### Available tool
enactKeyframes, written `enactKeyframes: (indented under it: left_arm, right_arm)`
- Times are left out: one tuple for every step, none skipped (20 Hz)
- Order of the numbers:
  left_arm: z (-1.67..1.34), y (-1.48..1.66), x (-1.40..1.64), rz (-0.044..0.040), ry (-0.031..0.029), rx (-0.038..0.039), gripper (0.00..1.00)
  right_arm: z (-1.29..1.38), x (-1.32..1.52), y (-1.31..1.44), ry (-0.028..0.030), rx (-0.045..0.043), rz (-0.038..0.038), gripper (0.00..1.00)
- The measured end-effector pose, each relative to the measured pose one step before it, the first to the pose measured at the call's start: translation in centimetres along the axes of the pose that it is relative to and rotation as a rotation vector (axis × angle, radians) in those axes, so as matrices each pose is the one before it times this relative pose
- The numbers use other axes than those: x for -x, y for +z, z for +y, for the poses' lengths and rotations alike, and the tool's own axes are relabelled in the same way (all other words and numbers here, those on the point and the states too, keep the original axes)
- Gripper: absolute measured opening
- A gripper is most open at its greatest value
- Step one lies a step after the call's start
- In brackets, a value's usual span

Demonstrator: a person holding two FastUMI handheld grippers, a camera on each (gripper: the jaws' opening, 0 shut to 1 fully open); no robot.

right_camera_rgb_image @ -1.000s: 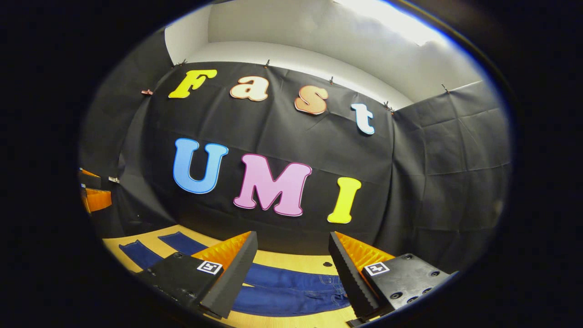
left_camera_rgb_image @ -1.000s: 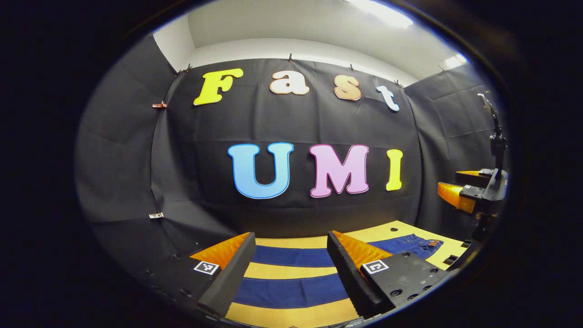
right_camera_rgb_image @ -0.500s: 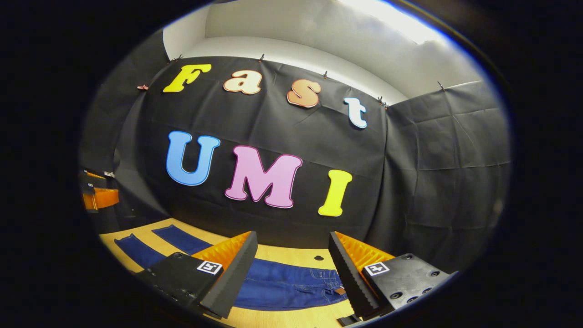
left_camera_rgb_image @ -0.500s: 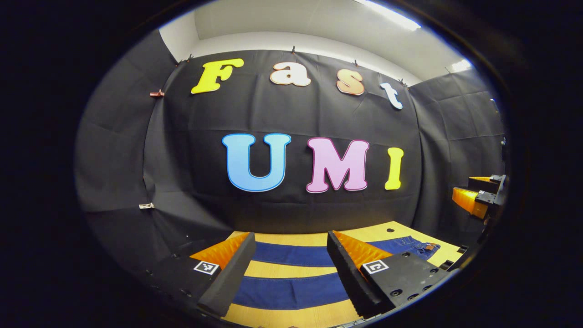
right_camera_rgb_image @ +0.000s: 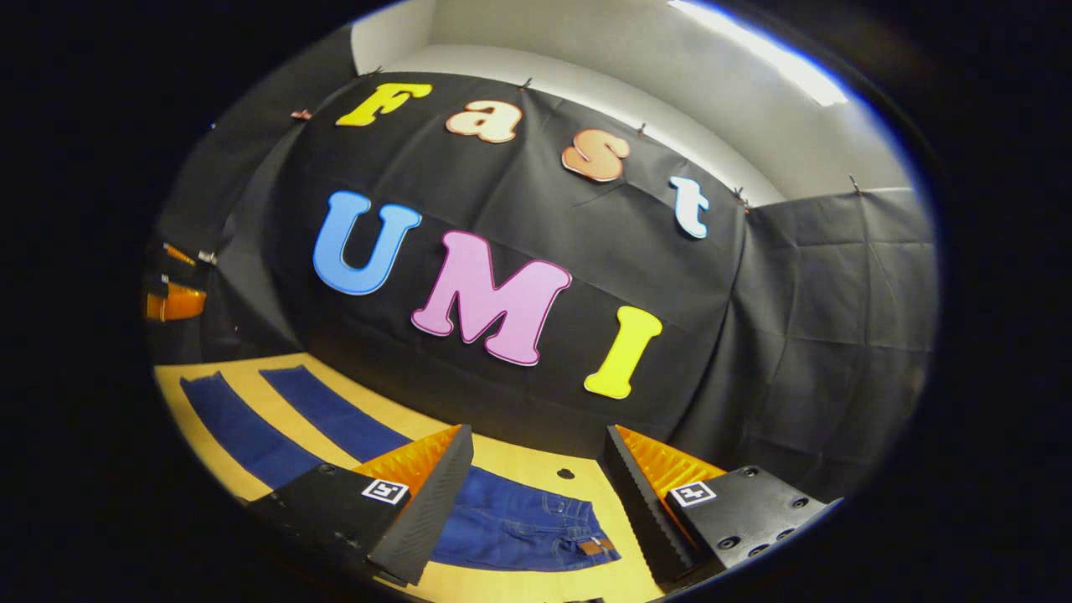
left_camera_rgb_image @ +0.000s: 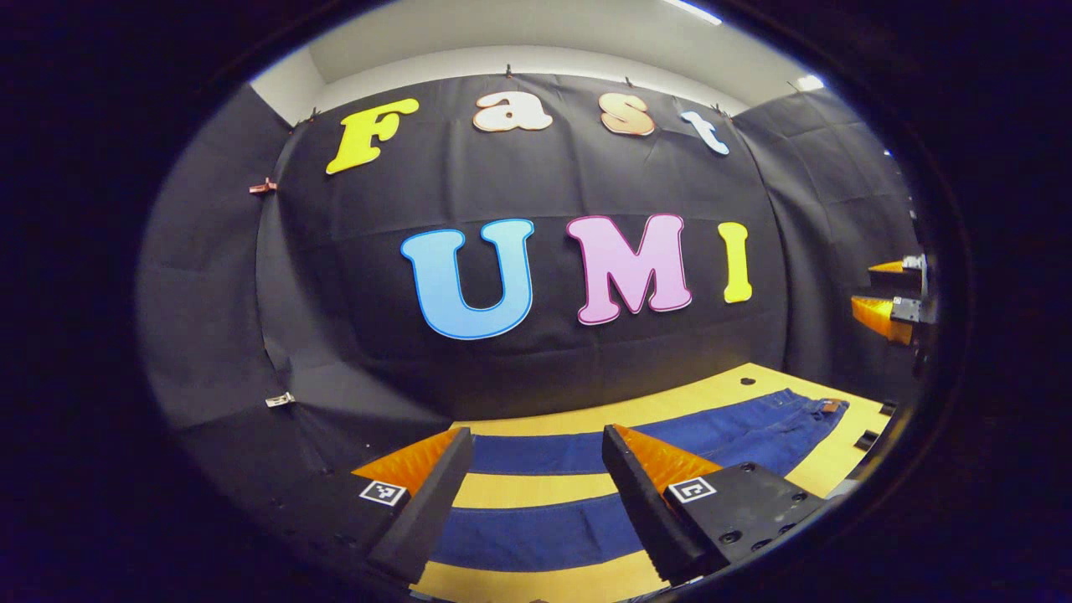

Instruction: Grasp the waist and the cuffs of the jeans and fold them to make the two legs overlap; first hold the waist and fold one-third of the jeans toward the cuffs, then hold the cuffs and fold the remaining one-third in the same direction to finish folding.

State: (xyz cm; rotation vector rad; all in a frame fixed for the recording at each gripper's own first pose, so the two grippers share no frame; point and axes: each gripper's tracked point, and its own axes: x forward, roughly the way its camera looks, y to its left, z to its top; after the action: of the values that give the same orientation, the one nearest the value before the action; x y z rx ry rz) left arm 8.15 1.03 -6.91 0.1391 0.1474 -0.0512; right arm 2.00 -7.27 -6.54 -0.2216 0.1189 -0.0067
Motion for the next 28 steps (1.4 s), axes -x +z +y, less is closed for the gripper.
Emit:
enactKeyframes:
  left_arm:
    - [0.418, -0.913, -0.359, 0.01679, -0.00515, -0.02128, 0.98]
    - [0.365, -0.756, -0.345, 0.01424, -0.00789, -0.01854, 0.98]
    - [0.385, -0.771, -0.331, 0.01378, -0.00471, -0.02477, 0.98]
    - [0.549, -0.951, -0.358, 0.01718, -0.00409, -0.03121, 0.98]
    - [0.402, -1.218, -0.464, 0.01739, -0.00871, -0.03271, 0.98]
    - [0.339, -1.408, -0.445, 0.0245, -0.0099, -0.02028, 0.98]
    - [0.357, -1.954, -0.415, 0.04276, -0.01237, -0.01801, 0.98]
    - [0.313, -2.086, -0.544, 0.05213, -0.00894, -0.02738, 0.98]
    - [0.461, -2.007, -0.458, 0.0469, -0.00726, -0.03397, 0.98]
    - [0.247, -1.715, -0.631, 0.03696, -0.01261, -0.04154, 0.98]
    - [0.194, -1.826, -0.676, 0.03713, -0.01517, -0.04703, 0.98]
    - [0.149, -1.8, -0.72, 0.04111, -0.01394, -0.04902, 0.98]
    - [-0.284, -1.869, -0.744, 0.04447, -0.02125, -0.04226, 0.98]
    - [-0.563, -1.938, -0.944, 0.04427, -0.02737, -0.04083, 0.98]
    - [-0.435, -1.949, -1.029, 0.04515, -0.03092, -0.03233, 0.98]
    - [-0.501, -1.432, -0.75, 0.03369, -0.02995, -0.04914, 0.98]
    - [-0.298, -1.231, -0.713, 0.02308, -0.0262, -0.06174, 0.98]
    - [-0.443, -1.077, -0.591, 0.02097, -0.02617, -0.06987, 0.98]
    - [-0.728, -1.2, -0.624, 0.01649, -0.02552, -0.06736, 0.98]
    - [-0.665, -1.397, -0.651, 0.02779, -0.03236, -0.07018, 0.98]
    - [-0.131, -1.177, -0.31, 0.02055, -0.01876, -0.05666, 0.98]
    - [0.086, -1.161, -0.587, 0.01848, -0.0158, -0.05907, 0.98]
    - [0.487, -1.012, -0.601, 0.01989, -0.0069, -0.05041, 0.98]
    - [-0.002, -0.978, -0.377, 0.02611, -0.00514, -0.03174, 0.98]
    - [-0.366, -0.987, -0.289, 0.02936, -0.02018, -0.02197, 0.98]
    - [0.368, -0.12, -0.027, 0.00049, -0.00163, -0.04122, 0.98]
    - [0.472, -0.112, -0.705, -0.01002, 0.00046, -0.04578, 0.98]
    - [0.233, -0.227, -0.501, -0.00193, -0.00781, -0.03189, 0.97]
  right_arm:
    - [-0.049, -0.524, -0.434, 0.01794, 0.02516, -0.00237, 0.96]
    - [0.063, -0.462, -0.471, 0.02075, 0.02609, -0.00395, 0.96]
    - [-0.144, -0.591, -0.6, 0.0143, 0.04144, 0.00069, 0.96]
    - [-0.457, -0.571, -0.871, 0.01009, 0.05433, -0.00044, 0.96]
    - [-0.274, -0.629, -1.036, 0.01235, 0.05438, 0.00467, 0.96]
    - [0.026, -0.661, -1.105, 0.02268, 0.0432, 0.00628, 0.96]
    - [0.231, -0.684, -1.257, 0.02753, 0.03964, 0.00993, 0.96]
    - [0.595, -0.856, -1.627, 0.03988, 0.04507, 0.01238, 0.96]
    - [0.499, -0.817, -2.146, 0.03697, 0.04775, 0.03357, 0.96]
    - [0.143, -0.841, -2.692, 0.03712, 0.03739, 0.03445, 0.96]
    - [0.444, -0.811, -2.422, 0.03971, 0.0282, 0.038, 0.96]
    - [0.19, -0.814, -2.063, 0.0317, 0.03418, 0.03346, 0.96]
    - [0.193, -0.76, -1.581, 0.02746, 0.04404, 0.02689, 0.96]
    - [0.467, -0.696, -1.539, 0.02699, 0.05437, 0.01849, 0.96]
    - [0.826, -0.505, -1.494, 0.03023, 0.0637, 0.01381, 0.96]
    - [1.118, -0.457, -1.697, 0.0383, 0.06261, 0.01643, 0.96]
    - [1.239, -0.942, -1.415, 0.04932, 0.05393, 0.01659, 0.96]
    - [1.228, -0.763, -1.33, 0.04776, 0.04404, 0.01962, 0.96]
    - [1.032, -0.47, -1.068, 0.03241, 0.03343, 0.01325, 0.96]
    - [0.577, -0.55, -0.861, 0.03069, 0.02049, 0.01455, 0.96]
    - [0.845, -0.383, -0.997, 0.02411, 0.01182, 0.01559, 0.96]
    - [0.874, -0.356, -1.226, 0.02542, 0.01745, 0.0187, 0.96]
    - [0.292, -0.205, -0.746, 0.0124, 0.0254, 0.01299, 0.96]
    - [0.254, -0.379, -0.571, 0.01051, 0.0258, 0.01339, 0.96]
    - [0.509, -0.328, -0.886, 0.01063, 0.02435, 0.01829, 0.96]
    - [0.361, -0.211, -0.995, 0.00777, 0.02938, 0.02481, 0.96]
    - [0.115, -0.084, -0.912, 0.00234, 0.02275, 0.02192, 0.96]
    - [0.417, -0.197, -0.625, 0.00858, 0.00373, 0.01362, 0.96]
